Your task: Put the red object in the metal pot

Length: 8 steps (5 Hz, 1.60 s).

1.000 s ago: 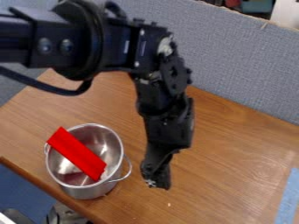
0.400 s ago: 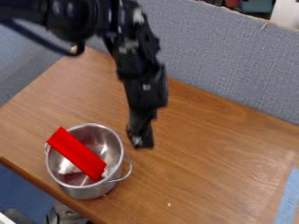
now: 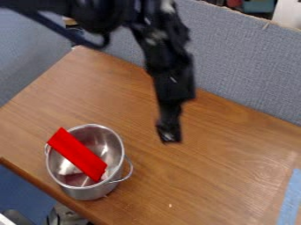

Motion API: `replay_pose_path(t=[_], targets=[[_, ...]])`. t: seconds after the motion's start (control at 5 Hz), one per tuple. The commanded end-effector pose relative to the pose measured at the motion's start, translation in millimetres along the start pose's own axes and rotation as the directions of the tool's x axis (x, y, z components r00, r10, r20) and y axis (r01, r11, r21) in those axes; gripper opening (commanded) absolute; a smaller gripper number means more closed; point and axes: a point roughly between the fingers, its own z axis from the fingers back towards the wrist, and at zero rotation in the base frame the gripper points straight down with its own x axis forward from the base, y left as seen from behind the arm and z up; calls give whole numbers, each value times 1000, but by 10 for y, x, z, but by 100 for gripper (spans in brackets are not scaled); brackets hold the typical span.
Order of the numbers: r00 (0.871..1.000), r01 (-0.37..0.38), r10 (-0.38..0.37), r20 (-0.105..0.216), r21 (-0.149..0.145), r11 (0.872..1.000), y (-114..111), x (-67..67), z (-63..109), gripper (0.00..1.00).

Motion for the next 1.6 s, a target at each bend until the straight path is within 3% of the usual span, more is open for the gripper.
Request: replay_pose_path(t=[0.0,0.2,0.4,0.6,0.8,1.0,1.2,1.4], targets=[[995,-102,100,31,79,992,27,13,99,100],[987,-156,151,61,85,984,-220,379,-104,100],[957,-286,279,82,88,954,-472,756,-431,100],[897,-438,426,119,107,892,-342,419,-728,100],[798,-603,589,131,142,785,-241,107,-1090,100],[791,-611,586,177,175,772,-55,96,-830,0],[769,-638,603,210,201,743,131,1,-647,0],[727,-686,638,253,240,687,-7,-16,-519,0]])
